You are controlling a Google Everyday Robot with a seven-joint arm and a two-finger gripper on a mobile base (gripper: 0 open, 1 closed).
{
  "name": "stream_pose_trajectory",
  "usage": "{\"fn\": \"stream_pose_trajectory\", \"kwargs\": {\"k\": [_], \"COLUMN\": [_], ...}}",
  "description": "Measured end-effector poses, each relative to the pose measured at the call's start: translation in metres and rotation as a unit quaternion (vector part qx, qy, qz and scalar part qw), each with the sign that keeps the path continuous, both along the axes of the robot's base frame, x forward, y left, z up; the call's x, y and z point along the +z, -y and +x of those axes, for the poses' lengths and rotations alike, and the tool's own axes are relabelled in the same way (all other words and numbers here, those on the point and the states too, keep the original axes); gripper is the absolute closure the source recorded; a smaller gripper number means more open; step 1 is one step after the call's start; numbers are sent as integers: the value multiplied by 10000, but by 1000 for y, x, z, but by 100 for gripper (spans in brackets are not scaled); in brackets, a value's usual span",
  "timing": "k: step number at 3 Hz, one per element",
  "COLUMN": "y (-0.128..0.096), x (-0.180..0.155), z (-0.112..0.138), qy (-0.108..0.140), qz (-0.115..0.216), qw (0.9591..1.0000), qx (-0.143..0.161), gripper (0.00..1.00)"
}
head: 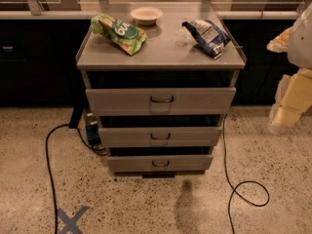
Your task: Open middle drawer
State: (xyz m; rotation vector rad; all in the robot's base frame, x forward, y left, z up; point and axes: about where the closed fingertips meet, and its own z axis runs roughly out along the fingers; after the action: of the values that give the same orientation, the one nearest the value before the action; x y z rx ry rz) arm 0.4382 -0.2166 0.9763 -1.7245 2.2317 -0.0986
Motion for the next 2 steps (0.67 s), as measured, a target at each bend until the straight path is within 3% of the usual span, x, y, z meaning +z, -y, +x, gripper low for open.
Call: {"fn": "stream_pose_trajectory", "kwargs": {"k": [1,2], "y": [0,0], "x": [0,-24], "z": [0,5], "qy": [0,-39], "qz": [0,-133], "qw": [10000,9999], "qx": [0,21], "gripper": [0,0]}}
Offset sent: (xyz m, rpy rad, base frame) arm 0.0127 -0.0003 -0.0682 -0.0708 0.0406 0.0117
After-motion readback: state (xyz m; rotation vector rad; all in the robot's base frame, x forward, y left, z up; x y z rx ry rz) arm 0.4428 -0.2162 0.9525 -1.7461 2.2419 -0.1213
